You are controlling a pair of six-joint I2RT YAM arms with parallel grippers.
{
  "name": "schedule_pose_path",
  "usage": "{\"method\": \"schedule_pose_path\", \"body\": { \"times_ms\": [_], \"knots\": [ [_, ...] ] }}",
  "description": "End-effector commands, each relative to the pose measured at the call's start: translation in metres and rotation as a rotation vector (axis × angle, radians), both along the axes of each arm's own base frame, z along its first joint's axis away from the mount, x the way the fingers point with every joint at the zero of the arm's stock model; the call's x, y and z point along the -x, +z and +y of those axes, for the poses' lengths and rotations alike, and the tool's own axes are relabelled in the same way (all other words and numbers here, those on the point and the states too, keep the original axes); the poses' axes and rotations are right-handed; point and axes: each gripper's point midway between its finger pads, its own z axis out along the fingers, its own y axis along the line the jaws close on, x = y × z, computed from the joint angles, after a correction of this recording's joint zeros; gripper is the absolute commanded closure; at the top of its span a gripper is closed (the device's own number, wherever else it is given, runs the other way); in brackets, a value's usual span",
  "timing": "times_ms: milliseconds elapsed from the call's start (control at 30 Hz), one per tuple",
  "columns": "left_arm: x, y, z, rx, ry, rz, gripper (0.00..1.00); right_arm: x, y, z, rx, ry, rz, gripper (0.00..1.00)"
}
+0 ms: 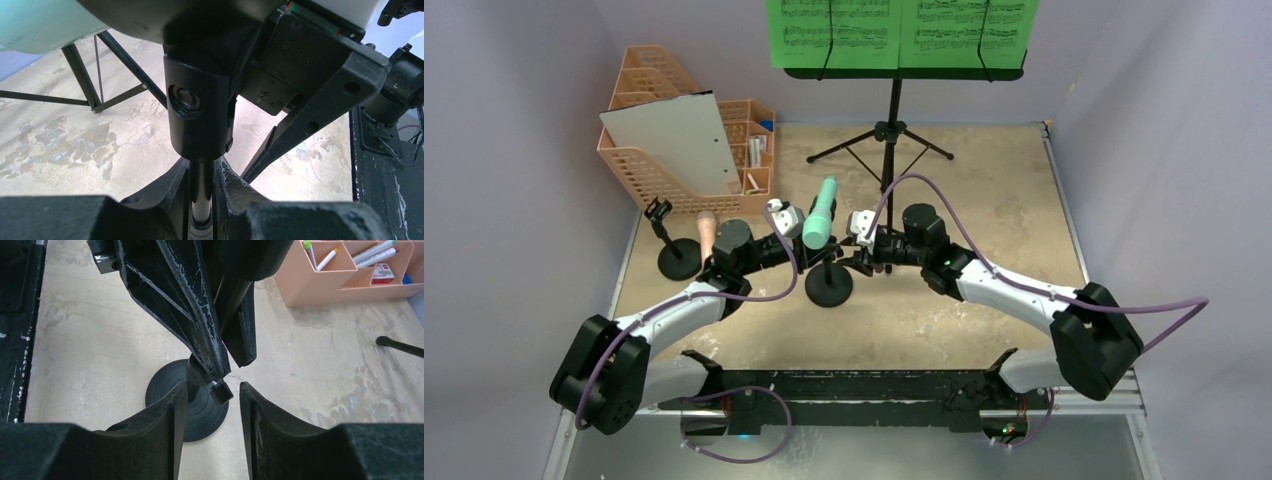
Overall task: Pack up the instrument practice props
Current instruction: Unscrew the knob on the microphone stand.
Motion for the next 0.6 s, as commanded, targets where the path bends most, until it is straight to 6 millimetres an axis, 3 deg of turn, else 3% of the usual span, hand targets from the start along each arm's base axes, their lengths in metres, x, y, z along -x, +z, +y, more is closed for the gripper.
{"method": "schedule_pose_path", "body": {
  "times_ms": [0,567],
  "knots": [
    [0.0030,0.0172,-0.0059,0.031,-0.041,-0.026,1.00,0.0002,0.0035,0.0057,-0.003,0.019,-0.014,0.53],
    [0.0032,0.0171,-0.0057,0.031,-0.040,-0.024,1.00,0.0006,0.0050,0.0115,0.010,0.035,-0.026,0.51]
  ]
}}
